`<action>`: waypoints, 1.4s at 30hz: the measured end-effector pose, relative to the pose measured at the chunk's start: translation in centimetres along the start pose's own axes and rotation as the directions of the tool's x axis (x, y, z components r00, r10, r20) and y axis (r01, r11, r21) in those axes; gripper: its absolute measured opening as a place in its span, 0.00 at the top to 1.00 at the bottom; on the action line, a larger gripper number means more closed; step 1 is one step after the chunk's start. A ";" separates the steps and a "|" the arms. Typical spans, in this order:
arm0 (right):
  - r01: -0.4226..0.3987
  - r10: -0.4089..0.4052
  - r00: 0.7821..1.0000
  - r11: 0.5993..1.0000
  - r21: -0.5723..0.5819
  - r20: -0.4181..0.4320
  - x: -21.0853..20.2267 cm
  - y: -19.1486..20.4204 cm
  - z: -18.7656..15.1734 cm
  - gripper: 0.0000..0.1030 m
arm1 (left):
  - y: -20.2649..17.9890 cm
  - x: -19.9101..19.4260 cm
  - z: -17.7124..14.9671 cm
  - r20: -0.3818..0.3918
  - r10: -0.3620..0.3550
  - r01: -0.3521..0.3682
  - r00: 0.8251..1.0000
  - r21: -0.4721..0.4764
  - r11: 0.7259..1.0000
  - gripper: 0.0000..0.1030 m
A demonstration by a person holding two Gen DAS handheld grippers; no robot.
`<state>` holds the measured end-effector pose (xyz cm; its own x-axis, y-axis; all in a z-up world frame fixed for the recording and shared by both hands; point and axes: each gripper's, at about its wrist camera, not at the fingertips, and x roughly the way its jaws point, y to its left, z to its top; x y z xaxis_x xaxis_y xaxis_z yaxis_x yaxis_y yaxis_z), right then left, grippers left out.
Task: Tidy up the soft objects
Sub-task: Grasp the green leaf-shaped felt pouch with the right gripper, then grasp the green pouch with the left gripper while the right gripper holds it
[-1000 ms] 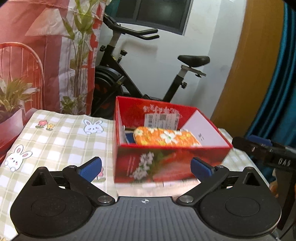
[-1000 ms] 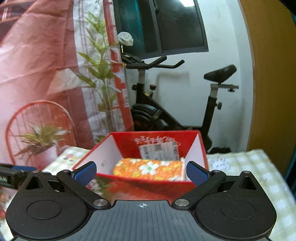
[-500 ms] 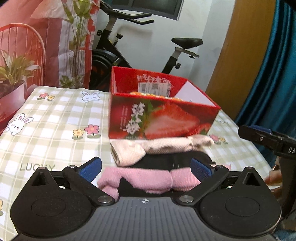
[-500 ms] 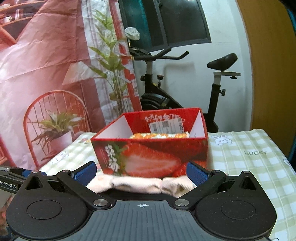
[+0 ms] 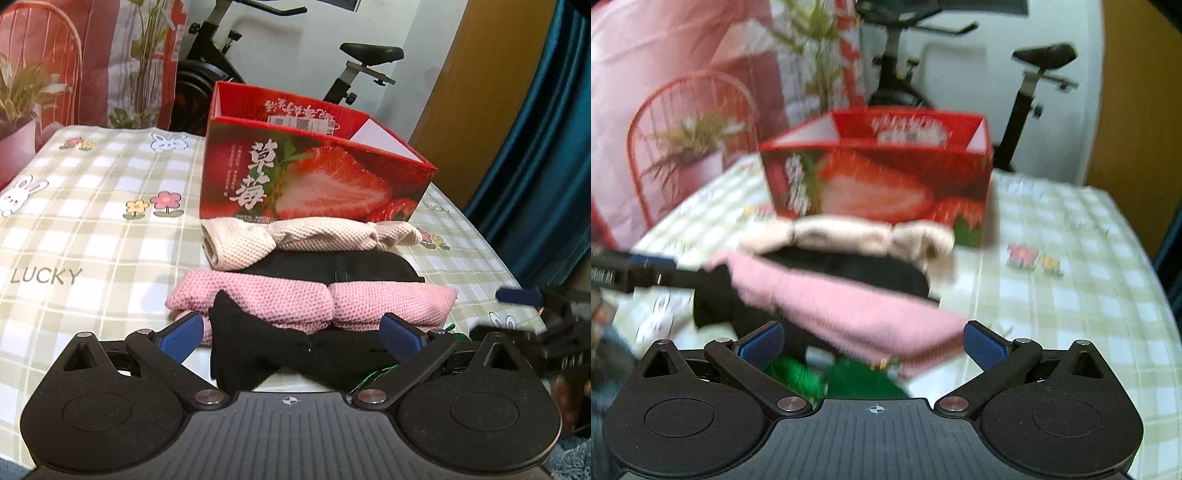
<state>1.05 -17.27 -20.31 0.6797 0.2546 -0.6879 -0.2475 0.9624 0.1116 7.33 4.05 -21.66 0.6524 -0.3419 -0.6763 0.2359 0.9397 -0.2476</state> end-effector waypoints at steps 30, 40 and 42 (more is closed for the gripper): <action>-0.169 0.173 0.981 0.984 -0.052 0.088 3.4 2.6 6.2 0.57 | 1.9 -0.3 -0.1 0.074 0.050 -0.040 0.996 -0.136 0.990 0.26; -0.144 0.160 0.962 0.986 -0.085 0.221 3.6 3.0 8.3 0.57 | 2.3 -0.1 0.1 0.080 0.077 -0.064 0.994 -0.156 0.986 0.26; -0.146 0.159 0.972 0.986 -0.085 0.171 4.7 3.1 7.0 0.57 | 2.3 -0.1 0.0 0.077 0.075 -0.062 0.994 -0.153 0.986 0.26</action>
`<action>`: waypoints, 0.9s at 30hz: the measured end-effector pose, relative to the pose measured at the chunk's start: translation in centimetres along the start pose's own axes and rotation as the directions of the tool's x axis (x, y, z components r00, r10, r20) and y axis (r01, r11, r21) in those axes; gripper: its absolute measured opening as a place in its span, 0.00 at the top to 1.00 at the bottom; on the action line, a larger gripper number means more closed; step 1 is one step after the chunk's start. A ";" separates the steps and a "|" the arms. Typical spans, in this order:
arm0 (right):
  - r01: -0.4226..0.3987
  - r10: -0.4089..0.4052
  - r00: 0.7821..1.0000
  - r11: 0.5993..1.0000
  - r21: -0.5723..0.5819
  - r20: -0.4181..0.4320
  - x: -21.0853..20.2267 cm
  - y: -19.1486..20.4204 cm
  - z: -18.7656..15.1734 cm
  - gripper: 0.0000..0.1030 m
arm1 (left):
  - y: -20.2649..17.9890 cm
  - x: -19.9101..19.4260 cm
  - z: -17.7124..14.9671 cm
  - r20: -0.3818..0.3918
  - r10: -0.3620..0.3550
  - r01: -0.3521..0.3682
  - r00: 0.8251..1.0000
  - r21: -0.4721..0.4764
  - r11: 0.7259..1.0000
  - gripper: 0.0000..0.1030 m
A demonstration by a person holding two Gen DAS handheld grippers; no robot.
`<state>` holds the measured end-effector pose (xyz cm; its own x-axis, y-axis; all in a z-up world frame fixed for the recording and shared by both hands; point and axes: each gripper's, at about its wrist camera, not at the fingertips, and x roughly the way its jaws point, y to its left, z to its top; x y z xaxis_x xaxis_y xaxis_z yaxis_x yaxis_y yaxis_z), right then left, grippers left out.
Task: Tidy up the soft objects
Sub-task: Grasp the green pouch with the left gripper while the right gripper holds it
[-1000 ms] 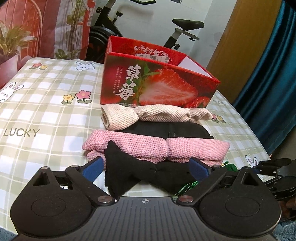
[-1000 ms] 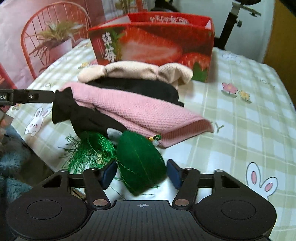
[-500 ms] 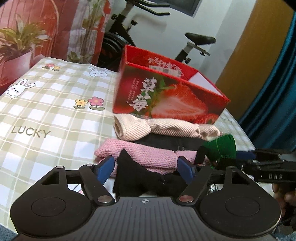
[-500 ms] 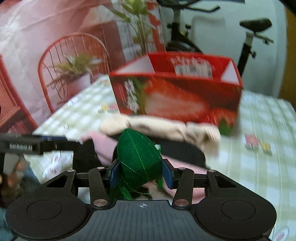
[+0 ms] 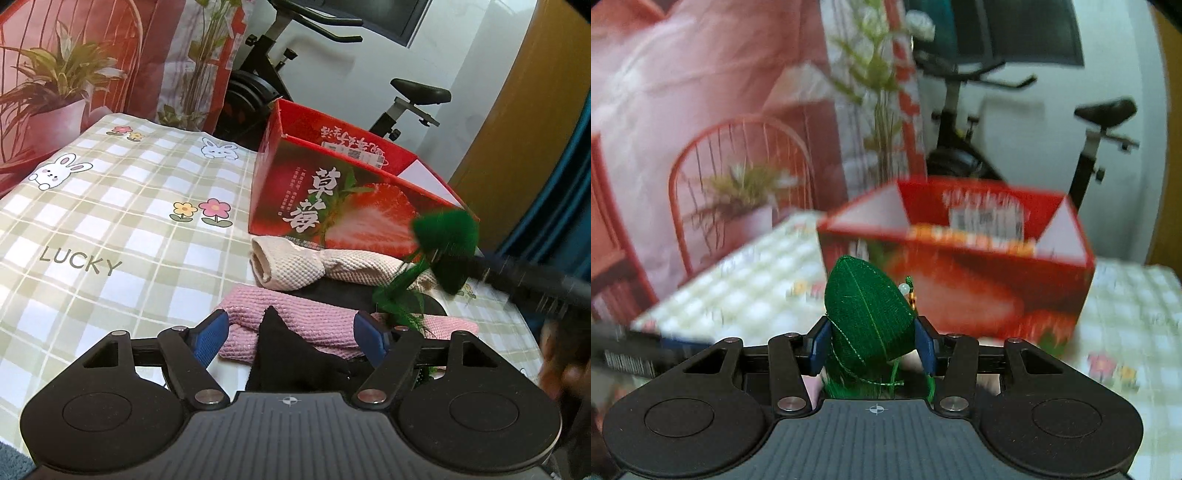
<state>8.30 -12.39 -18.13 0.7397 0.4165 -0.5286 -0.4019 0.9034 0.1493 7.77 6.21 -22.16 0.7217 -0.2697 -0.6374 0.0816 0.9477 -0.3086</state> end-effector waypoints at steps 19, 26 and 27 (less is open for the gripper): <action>-0.035 0.038 0.998 0.998 0.055 -0.058 0.5 0.4 -4.8 0.56 | -4.7 5.0 2.7 -0.166 -0.266 0.265 0.950 -0.030 0.964 0.28; -0.065 0.066 0.998 0.997 0.030 -0.025 0.0 0.7 -4.2 0.57 | -5.3 7.0 2.7 -0.206 -0.322 0.313 0.924 -0.079 0.947 0.46; -0.061 0.061 0.998 0.998 0.016 -0.013 -0.2 0.8 -3.8 0.57 | -5.3 6.9 3.0 -0.195 -0.330 0.320 0.924 -0.082 0.944 0.46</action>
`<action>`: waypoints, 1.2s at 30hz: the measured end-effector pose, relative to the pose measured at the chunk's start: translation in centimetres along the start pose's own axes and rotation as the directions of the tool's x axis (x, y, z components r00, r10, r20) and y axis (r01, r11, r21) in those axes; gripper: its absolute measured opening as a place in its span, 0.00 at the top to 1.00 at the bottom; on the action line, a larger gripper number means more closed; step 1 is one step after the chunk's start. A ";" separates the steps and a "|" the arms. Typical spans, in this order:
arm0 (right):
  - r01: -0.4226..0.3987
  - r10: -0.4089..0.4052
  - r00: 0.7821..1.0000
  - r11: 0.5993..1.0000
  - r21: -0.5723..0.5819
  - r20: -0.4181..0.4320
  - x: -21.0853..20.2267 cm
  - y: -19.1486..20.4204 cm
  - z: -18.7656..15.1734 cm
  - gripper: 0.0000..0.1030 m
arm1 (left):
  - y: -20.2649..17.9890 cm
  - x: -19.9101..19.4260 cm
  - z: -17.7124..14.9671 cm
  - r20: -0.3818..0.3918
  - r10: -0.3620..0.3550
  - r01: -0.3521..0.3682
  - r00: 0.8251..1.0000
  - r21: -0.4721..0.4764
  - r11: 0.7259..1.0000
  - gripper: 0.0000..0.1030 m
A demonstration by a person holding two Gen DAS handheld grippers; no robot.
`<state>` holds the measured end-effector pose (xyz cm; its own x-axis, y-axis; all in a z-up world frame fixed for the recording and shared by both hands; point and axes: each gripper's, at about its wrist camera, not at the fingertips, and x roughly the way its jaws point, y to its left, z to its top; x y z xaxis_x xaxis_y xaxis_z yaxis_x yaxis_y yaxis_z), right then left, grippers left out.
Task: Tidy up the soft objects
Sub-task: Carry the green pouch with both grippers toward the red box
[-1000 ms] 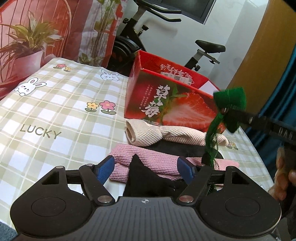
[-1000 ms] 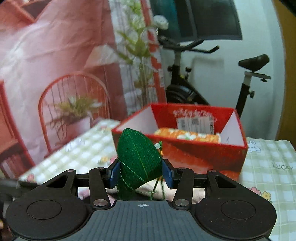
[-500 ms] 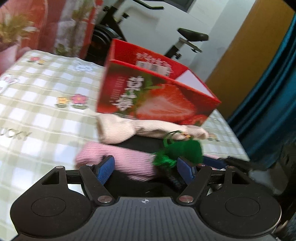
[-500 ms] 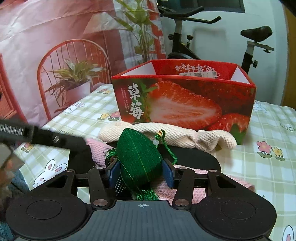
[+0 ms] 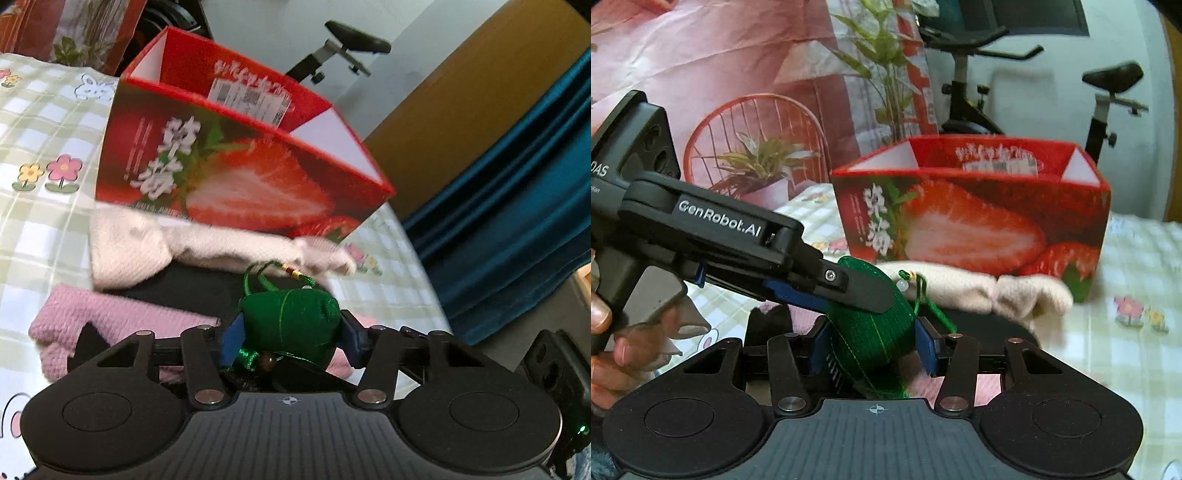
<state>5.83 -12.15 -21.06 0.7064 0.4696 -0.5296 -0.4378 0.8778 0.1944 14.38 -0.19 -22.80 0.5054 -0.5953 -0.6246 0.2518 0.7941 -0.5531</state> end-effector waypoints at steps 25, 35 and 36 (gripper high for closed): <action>0.044 0.031 0.946 0.974 -0.220 0.322 3.6 -2.8 21.0 0.57 | -4.9 -4.9 17.6 0.347 -0.030 -0.062 0.937 0.251 0.966 0.45; -0.001 0.023 0.984 0.992 -0.126 0.179 11.9 -4.1 17.5 0.56 | 1.3 -0.3 17.7 0.240 0.083 -0.123 0.967 0.154 0.980 0.45; -0.011 0.028 0.986 0.994 -0.107 0.162 12.5 -4.2 17.3 0.56 | 1.7 0.0 17.8 0.232 0.094 -0.130 0.968 0.148 0.980 0.45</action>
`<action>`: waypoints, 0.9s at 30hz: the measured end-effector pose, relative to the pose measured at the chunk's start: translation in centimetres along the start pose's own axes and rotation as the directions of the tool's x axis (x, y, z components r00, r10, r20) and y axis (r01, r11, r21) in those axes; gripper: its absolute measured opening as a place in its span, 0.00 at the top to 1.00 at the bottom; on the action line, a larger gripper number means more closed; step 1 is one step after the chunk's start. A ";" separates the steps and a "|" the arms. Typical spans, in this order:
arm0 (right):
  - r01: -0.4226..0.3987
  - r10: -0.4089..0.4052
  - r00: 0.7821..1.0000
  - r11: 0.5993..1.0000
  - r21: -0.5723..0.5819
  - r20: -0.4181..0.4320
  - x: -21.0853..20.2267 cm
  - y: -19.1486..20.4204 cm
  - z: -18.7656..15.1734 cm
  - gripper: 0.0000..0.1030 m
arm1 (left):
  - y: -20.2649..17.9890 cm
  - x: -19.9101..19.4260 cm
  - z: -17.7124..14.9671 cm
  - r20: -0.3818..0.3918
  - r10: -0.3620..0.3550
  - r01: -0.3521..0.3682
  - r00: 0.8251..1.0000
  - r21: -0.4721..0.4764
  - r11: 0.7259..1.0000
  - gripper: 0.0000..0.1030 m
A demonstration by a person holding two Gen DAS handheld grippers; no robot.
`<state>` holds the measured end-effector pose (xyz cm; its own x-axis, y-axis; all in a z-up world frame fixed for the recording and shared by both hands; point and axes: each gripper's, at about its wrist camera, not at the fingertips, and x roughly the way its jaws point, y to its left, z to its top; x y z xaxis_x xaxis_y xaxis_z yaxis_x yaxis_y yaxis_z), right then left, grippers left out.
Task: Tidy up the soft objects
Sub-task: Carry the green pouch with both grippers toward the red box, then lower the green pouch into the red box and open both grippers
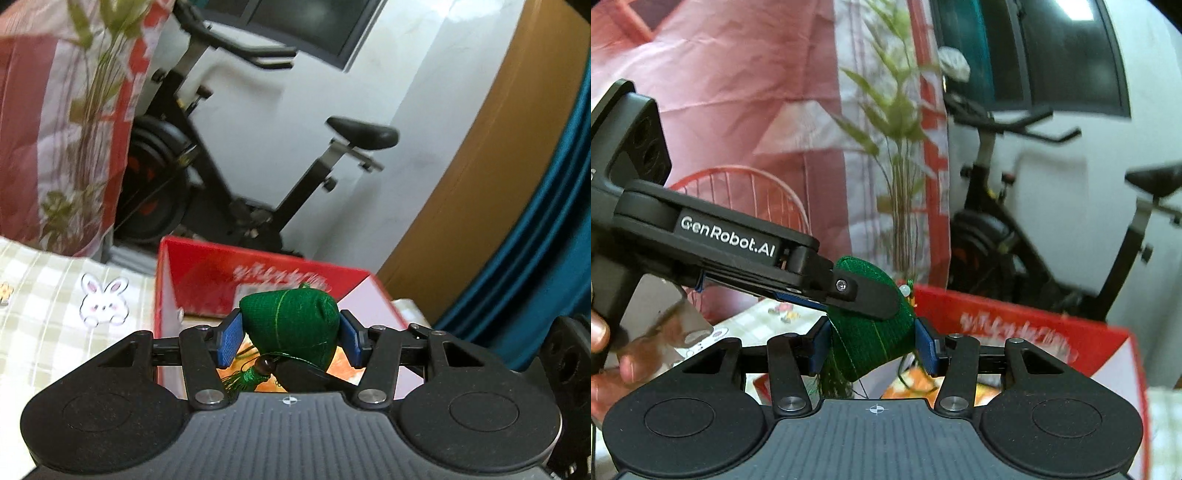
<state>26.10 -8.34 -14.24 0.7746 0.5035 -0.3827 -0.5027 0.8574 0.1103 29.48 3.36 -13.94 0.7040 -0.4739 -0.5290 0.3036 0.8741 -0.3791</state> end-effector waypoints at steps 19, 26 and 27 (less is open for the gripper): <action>0.090 -0.089 0.993 0.996 0.015 -0.078 -3.1 -0.3 -1.6 0.40 | 0.2 -4.1 -1.3 0.003 0.179 -0.178 0.984 0.111 0.978 0.33; 0.122 -0.118 0.991 0.991 0.059 -0.062 -9.2 0.5 -3.8 0.42 | -1.6 -8.2 -5.4 0.006 0.185 -0.184 0.983 0.146 0.972 0.34; 0.120 -0.116 0.991 0.991 0.066 -0.067 -10.0 0.7 -4.3 0.43 | -1.8 -8.7 -6.3 -0.002 0.181 -0.179 0.984 0.146 0.973 0.34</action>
<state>16.33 -13.18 -14.30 0.8001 0.3922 -0.4538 -0.3794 0.9169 0.1236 18.77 5.27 -13.40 0.7463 -0.3083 -0.5899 0.2634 0.9507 -0.1636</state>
